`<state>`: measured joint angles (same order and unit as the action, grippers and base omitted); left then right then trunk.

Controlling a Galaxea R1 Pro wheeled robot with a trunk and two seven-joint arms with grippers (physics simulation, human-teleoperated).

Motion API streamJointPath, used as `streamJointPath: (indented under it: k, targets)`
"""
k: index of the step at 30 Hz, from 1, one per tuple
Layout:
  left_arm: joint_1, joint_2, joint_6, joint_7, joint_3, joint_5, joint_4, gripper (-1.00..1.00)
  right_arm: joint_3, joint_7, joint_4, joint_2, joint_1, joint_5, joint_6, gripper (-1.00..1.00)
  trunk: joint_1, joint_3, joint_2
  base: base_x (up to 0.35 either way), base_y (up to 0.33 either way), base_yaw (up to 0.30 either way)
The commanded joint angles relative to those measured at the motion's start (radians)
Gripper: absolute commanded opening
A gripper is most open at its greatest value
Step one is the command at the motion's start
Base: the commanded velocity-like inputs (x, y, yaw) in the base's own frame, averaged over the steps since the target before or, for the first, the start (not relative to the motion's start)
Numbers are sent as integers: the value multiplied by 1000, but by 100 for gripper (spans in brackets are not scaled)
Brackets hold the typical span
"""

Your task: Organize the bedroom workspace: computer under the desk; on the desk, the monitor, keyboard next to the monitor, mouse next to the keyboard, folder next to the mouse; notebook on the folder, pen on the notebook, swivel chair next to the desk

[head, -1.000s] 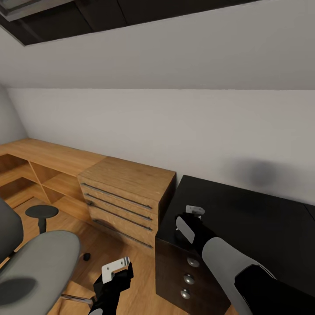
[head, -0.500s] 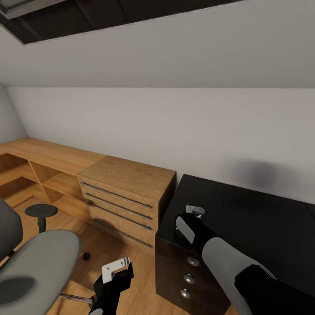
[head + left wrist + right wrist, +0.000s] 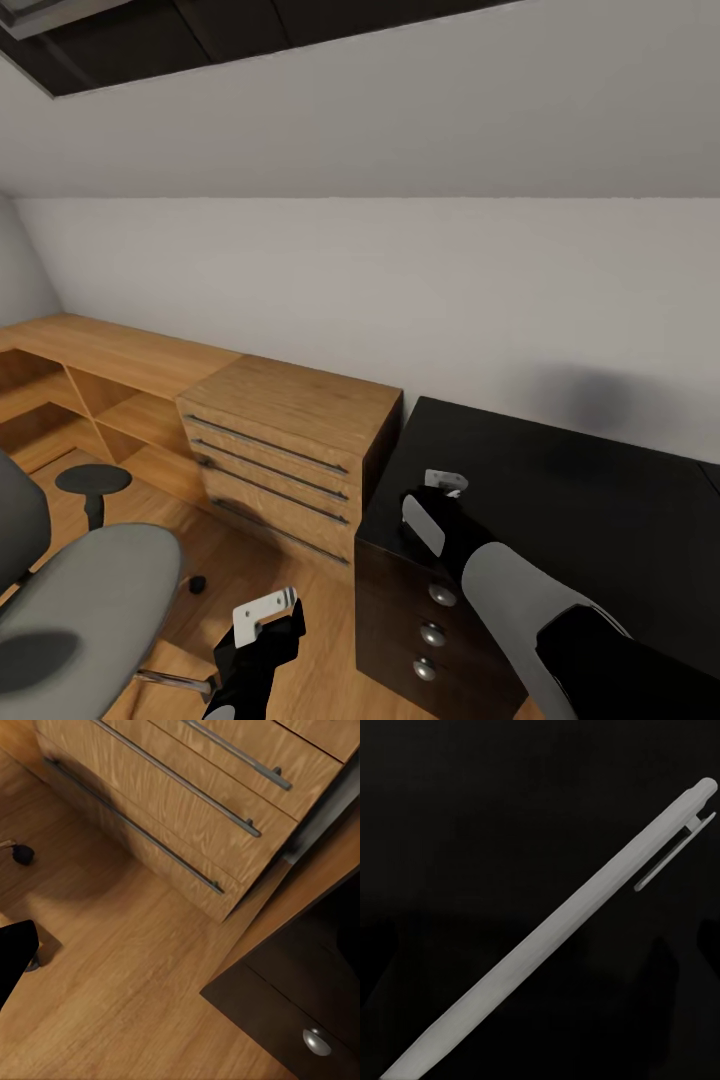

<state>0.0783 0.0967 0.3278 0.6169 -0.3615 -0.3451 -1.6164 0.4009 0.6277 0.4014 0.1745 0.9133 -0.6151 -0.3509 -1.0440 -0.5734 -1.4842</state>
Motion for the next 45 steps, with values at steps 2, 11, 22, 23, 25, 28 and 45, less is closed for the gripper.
streamJointPath:
  k: [2,11,22,23,25,28,45]
  targets:
    - [0,0,3,6,-1,-6,-2,100,5,6,0,0,1,-2,-7,100,0,-1,-1,0,0,0]
    - [0,0,3,6,-1,-6,-2,100,5,6,-1,0,1,-2,-7,100,-15,-13,-29,0,0,0]
    - [0,1,4,6,-1,-6,-2,100,5,7,0,0,1,-2,-8,100,-15,-13,-29,0,0,0]
    - [0,1,4,6,-1,-6,-2,100,5,7,0,0,1,-2,-8,100,-15,-13,-29,0,0,0]
    - [0,0,4,6,-1,-6,-2,100,4,7,0,0,1,-2,-8,100,-15,-13,-29,0,0,0]
    - [0,1,4,6,-1,-6,-2,100,4,8,0,0,1,-2,-8,-100,-15,-13,-29,0,0,0]
    - [0,0,4,6,-1,-6,-2,100,6,10,1,0,1,-2,-8,-100,-15,-13,-29,0,0,0]
